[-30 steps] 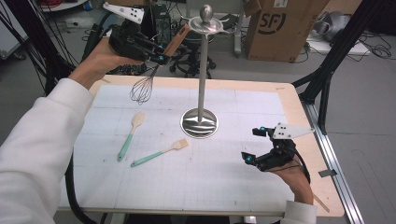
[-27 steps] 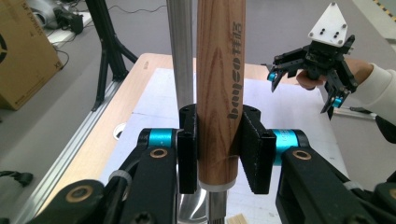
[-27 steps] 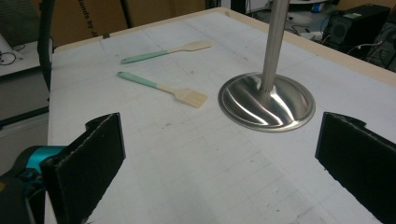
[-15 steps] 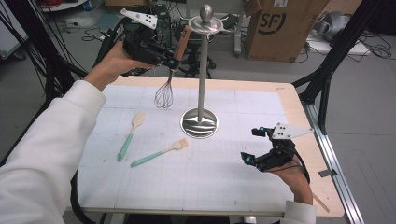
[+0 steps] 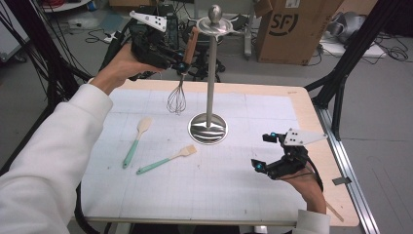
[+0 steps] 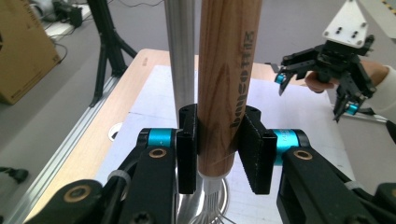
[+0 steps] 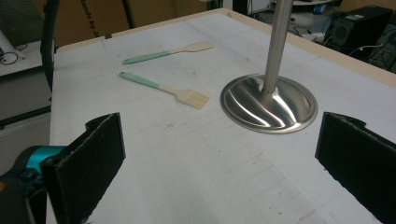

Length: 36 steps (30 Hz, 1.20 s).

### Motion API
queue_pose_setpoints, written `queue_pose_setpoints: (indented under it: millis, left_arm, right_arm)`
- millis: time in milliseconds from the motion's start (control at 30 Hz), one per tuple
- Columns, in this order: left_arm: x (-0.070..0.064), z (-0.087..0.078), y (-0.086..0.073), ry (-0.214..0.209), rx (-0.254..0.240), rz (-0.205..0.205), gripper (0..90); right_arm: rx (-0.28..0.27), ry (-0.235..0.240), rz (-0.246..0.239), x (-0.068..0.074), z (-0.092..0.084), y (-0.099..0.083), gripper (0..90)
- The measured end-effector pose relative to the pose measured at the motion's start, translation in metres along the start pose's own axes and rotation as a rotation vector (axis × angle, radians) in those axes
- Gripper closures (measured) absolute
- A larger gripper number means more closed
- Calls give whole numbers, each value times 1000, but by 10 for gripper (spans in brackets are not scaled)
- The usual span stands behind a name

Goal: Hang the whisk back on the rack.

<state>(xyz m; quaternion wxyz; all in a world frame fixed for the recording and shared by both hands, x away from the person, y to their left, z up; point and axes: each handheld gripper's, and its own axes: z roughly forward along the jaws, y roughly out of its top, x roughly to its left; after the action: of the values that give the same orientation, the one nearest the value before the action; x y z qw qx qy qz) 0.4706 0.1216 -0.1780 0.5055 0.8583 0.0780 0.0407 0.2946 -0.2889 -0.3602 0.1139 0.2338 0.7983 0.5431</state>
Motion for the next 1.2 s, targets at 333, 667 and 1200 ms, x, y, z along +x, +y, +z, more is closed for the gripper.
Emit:
queue_pose_setpoints:
  millis: [333,667,1200]
  left_arm:
    - [-9,-11,-1,33,22,-26,382]
    - [-27,-39,-10,117,-12,-15,16]
    - [-45,-82,-15,180,-2,5,19]
  right_arm:
    - [-6,-3,5,0,-3,0,2]
    - [-15,-7,-2,0,-6,1,3]
    - [-15,-9,4,0,-8,0,3]
